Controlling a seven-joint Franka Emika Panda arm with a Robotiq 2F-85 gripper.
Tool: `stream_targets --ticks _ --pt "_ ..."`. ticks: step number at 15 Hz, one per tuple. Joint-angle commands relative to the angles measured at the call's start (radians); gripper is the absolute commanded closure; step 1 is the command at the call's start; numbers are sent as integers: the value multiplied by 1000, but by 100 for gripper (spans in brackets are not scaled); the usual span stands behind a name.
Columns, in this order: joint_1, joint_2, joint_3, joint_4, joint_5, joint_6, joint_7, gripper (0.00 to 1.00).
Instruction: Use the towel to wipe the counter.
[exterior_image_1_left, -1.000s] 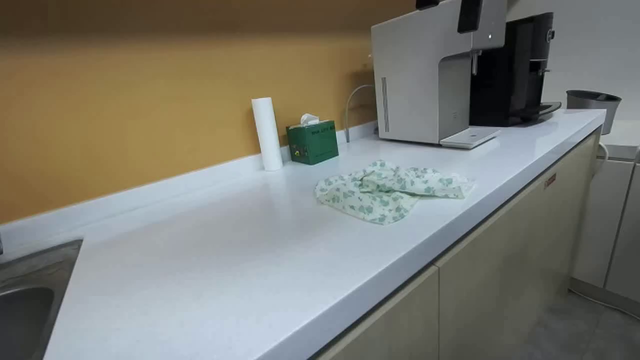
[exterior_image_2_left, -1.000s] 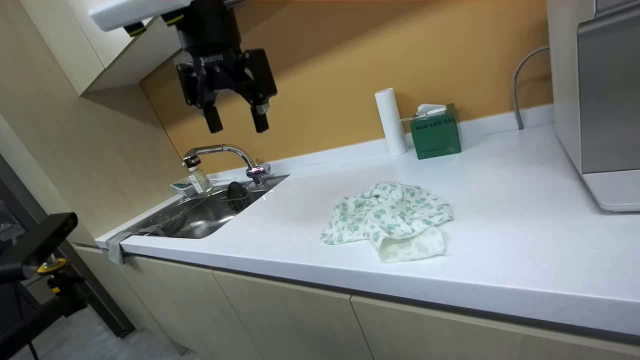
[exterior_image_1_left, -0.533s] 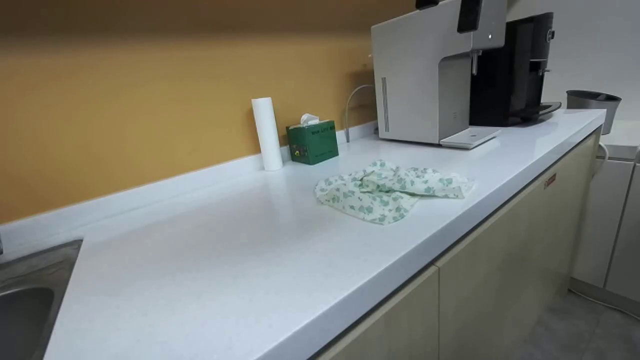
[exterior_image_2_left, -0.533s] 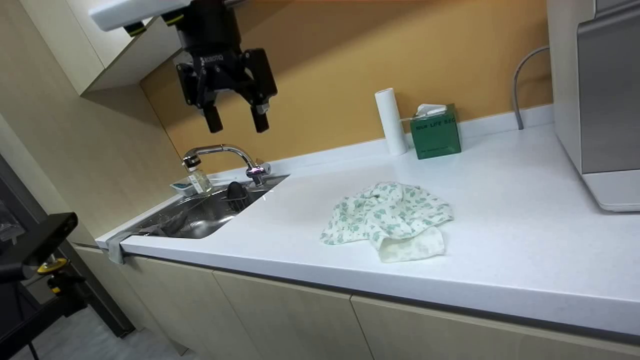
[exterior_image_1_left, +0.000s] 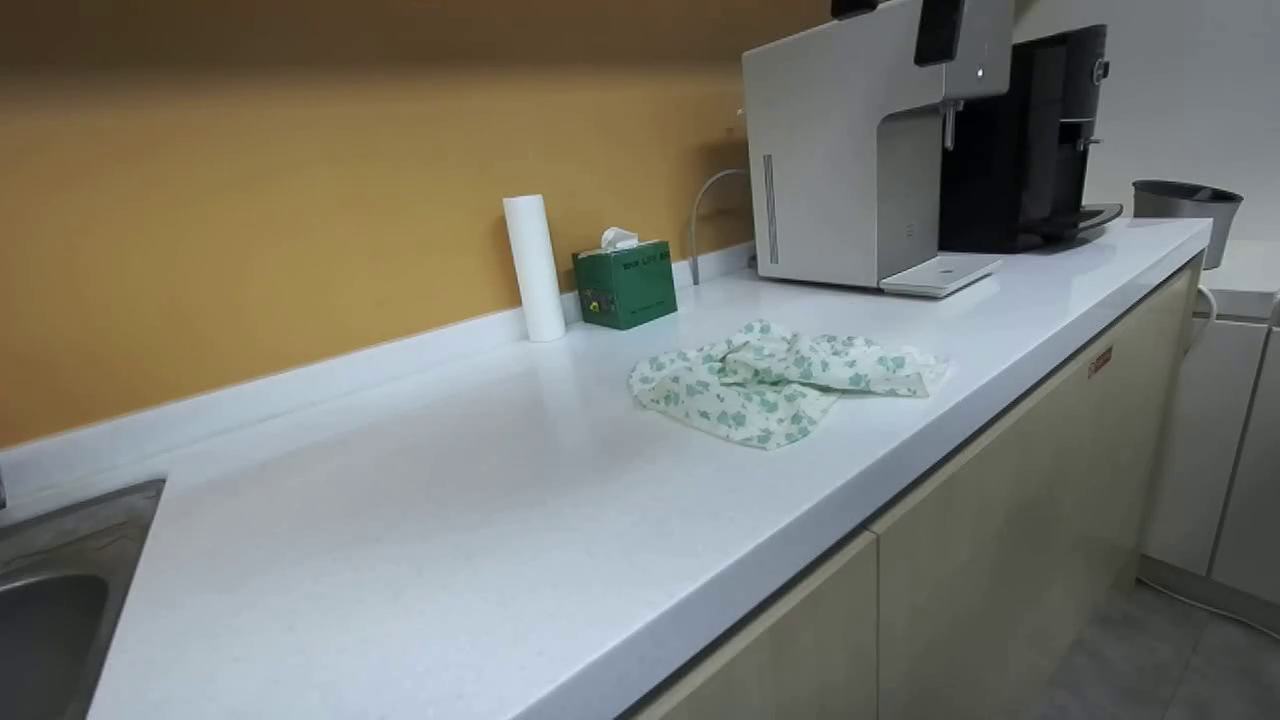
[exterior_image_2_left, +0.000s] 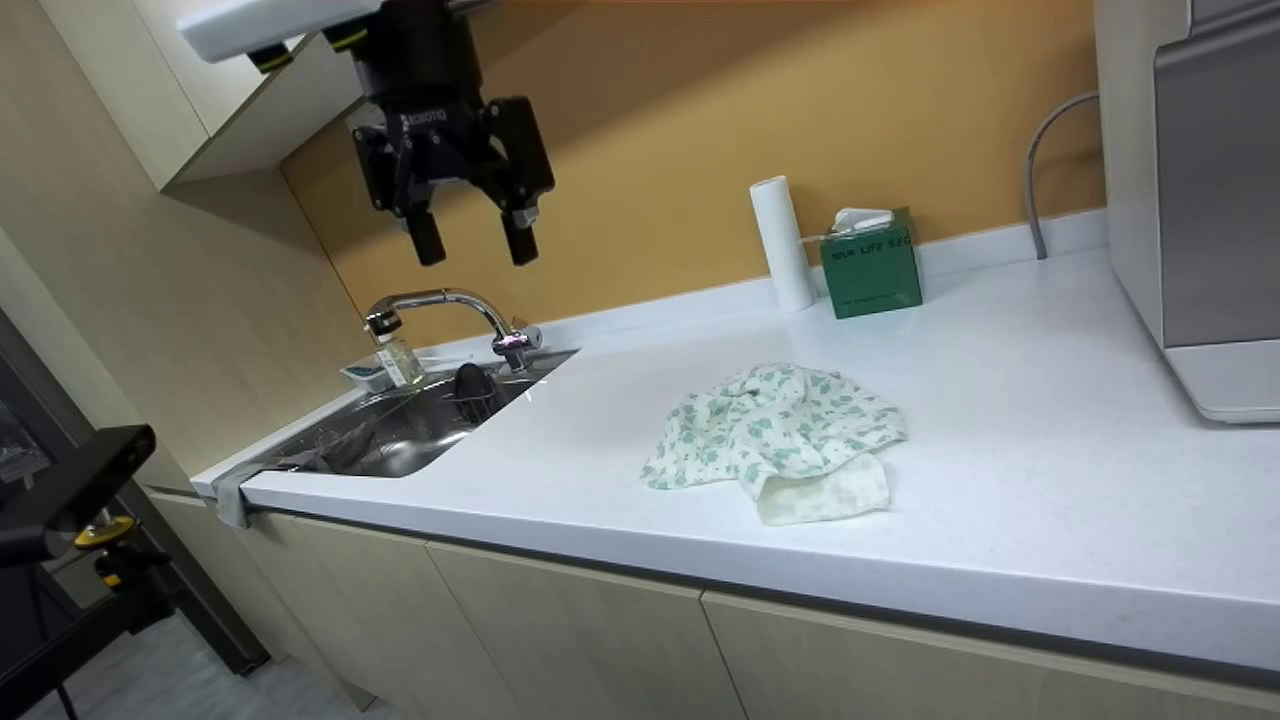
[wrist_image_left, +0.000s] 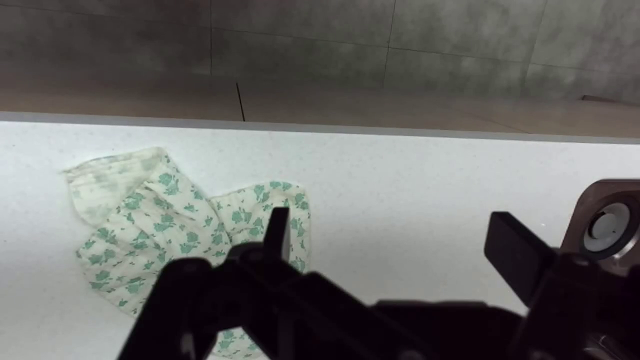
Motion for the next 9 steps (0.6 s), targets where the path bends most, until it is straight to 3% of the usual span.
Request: stream_targets --ticks 1,9 --pt "-30 8 31 -2 -33 55 34 0" --pt "-99 240 68 77 -231 212 130 0"
